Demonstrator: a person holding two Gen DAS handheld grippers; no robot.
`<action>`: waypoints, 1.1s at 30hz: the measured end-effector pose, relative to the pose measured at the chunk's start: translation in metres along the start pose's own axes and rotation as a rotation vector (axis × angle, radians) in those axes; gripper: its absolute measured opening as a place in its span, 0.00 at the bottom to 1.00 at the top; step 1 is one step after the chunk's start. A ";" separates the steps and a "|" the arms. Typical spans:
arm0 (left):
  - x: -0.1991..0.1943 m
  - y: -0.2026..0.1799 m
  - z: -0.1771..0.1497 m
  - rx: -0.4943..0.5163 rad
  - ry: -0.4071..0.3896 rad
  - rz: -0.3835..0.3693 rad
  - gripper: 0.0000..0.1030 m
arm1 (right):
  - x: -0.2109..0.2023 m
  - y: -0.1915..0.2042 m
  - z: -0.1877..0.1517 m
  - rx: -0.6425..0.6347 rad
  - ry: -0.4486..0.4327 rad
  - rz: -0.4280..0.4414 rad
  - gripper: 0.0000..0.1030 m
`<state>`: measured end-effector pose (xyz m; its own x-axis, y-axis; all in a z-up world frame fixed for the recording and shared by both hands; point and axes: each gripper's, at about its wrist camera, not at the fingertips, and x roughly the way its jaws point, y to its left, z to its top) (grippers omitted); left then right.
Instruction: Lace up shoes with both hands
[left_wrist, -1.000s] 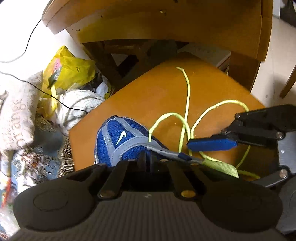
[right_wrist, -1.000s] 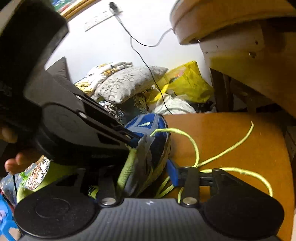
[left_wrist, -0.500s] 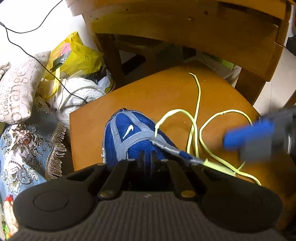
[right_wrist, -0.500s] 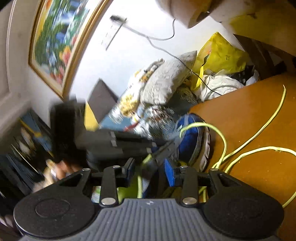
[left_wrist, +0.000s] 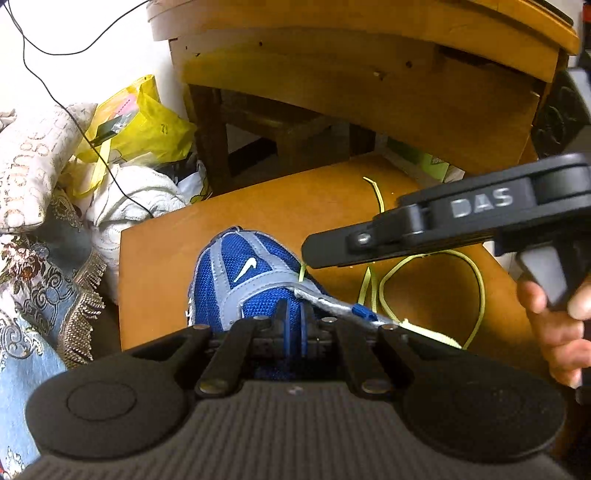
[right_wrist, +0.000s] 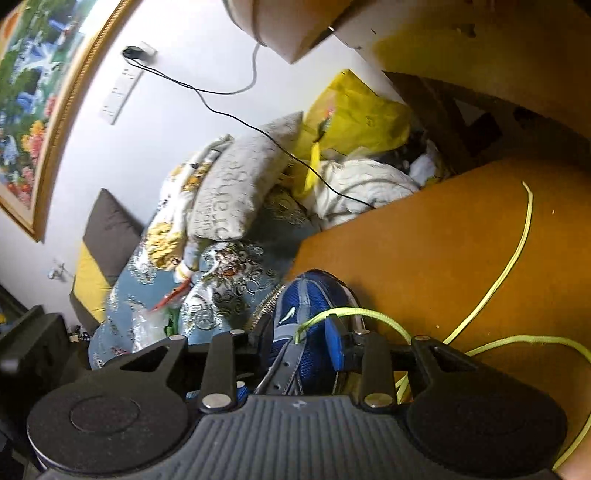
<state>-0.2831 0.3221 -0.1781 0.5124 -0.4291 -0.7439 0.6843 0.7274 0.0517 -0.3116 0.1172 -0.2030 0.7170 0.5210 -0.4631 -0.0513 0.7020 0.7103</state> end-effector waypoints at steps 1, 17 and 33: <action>0.000 0.001 0.000 -0.001 -0.001 -0.010 0.06 | 0.007 -0.002 0.002 -0.005 0.000 -0.013 0.28; -0.001 0.015 -0.003 -0.045 -0.020 -0.091 0.07 | 0.036 0.020 -0.002 -0.158 -0.077 -0.151 0.01; -0.001 0.018 -0.004 -0.055 -0.016 -0.112 0.08 | 0.038 0.024 -0.018 -0.233 -0.049 -0.132 0.00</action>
<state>-0.2734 0.3378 -0.1785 0.4428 -0.5177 -0.7320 0.7085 0.7024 -0.0682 -0.2974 0.1627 -0.2130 0.7607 0.3976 -0.5131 -0.1097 0.8578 0.5021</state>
